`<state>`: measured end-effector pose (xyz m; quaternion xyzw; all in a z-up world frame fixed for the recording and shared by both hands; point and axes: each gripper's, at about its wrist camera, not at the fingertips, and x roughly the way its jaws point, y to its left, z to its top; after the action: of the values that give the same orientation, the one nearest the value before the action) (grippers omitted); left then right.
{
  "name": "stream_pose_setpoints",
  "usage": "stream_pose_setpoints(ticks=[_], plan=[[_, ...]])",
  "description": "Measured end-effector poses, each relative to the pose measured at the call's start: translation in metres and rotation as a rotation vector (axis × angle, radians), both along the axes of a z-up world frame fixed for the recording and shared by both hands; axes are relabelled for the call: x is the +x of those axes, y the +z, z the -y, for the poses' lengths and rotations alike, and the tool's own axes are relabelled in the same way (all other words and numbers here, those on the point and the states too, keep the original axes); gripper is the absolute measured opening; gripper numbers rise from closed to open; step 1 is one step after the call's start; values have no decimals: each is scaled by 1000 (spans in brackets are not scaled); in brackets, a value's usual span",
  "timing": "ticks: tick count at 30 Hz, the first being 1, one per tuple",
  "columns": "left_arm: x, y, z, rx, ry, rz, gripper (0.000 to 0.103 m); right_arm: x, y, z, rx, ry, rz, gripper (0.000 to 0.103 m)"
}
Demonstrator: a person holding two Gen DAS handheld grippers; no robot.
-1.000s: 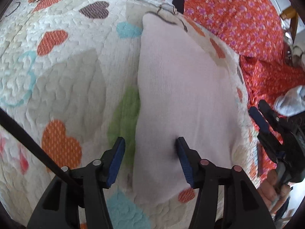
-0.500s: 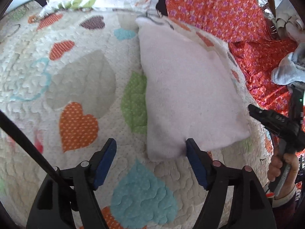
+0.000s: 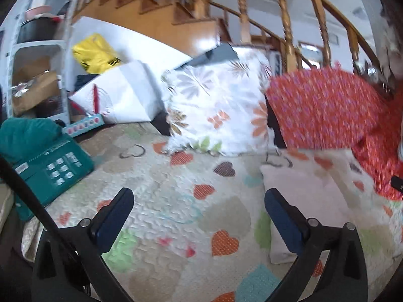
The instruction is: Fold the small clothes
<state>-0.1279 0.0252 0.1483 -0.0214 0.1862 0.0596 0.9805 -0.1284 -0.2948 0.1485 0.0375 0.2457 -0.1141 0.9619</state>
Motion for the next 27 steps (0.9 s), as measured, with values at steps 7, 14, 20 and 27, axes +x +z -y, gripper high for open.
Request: stream_pose_setpoints(ticks=[7, 14, 20, 27], plan=[[11, -11, -6, -108, -103, -106, 103, 18, -29, -5, 145, 155, -163, 92], [32, -52, 13, -23, -104, -273, 103, 30, -63, -16, 166, 185, -241, 92], [42, -76, 25, -11, -144, -378, 103, 39, -86, -27, 188, 208, -321, 92], [53, -103, 36, 28, -176, -496, 103, 39, -90, -48, 60, 236, -331, 92]])
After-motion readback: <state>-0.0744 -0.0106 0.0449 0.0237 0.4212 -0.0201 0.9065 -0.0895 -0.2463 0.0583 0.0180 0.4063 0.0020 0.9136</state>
